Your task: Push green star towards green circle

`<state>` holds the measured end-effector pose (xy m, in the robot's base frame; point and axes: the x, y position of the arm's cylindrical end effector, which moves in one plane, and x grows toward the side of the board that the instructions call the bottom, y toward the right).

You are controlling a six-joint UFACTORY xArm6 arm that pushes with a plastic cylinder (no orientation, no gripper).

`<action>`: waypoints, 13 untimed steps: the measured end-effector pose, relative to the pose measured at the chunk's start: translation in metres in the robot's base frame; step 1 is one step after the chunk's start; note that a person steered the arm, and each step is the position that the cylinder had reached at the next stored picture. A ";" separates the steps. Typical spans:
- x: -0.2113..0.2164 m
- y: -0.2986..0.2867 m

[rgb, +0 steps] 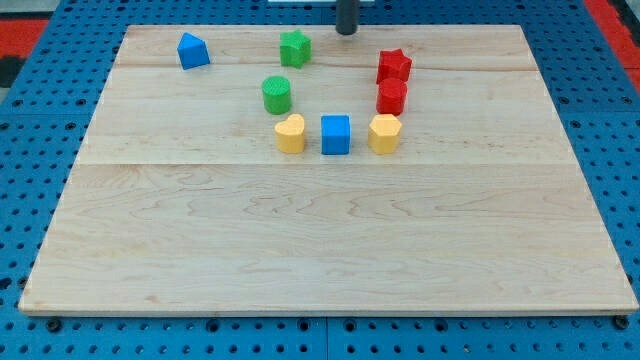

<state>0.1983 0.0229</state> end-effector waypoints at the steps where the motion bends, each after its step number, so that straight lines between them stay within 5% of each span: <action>1: -0.006 -0.022; 4: 0.050 -0.052; 7: -0.006 -0.103; 13: -0.006 -0.223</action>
<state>0.1920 -0.2002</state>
